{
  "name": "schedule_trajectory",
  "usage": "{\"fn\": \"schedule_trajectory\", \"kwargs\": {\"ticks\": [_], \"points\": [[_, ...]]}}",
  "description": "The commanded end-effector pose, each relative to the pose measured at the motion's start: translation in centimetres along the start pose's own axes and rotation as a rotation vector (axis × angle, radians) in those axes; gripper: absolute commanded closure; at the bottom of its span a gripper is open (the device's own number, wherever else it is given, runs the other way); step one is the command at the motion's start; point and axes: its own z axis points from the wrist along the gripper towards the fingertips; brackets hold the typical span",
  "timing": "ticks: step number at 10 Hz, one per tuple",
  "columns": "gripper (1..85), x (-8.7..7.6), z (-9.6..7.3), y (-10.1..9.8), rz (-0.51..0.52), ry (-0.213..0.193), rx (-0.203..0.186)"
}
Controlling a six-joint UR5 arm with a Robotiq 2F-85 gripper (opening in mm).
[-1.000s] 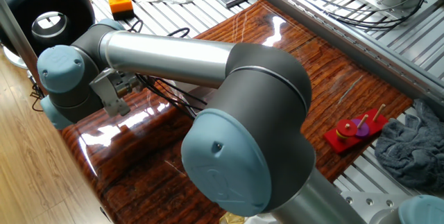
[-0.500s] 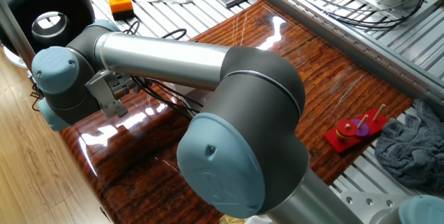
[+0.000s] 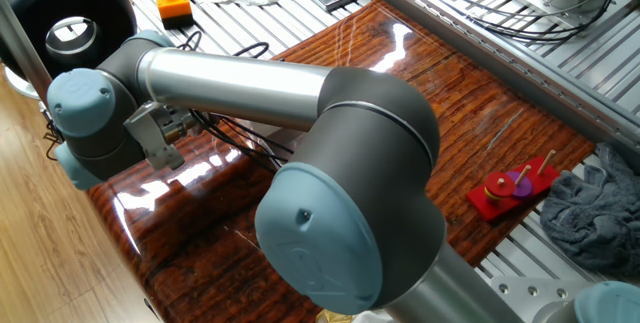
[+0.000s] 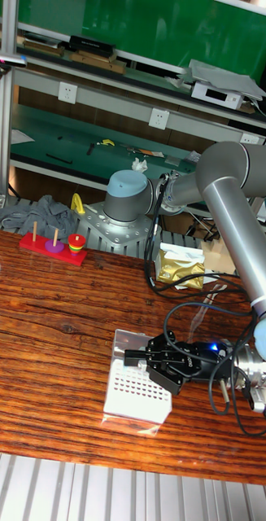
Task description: Insert a medium pipette tip into the holder for medium pipette tips
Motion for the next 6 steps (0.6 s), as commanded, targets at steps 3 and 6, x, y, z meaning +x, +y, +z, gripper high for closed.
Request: {"fn": "schedule_trajectory", "kwargs": {"ticks": [3, 6], "points": [[84.7, -0.29, 0.13, 0.19, 0.005, -0.012, -0.008], [84.7, -0.48, 0.62, 0.36, 0.005, -0.02, -0.009]]}}
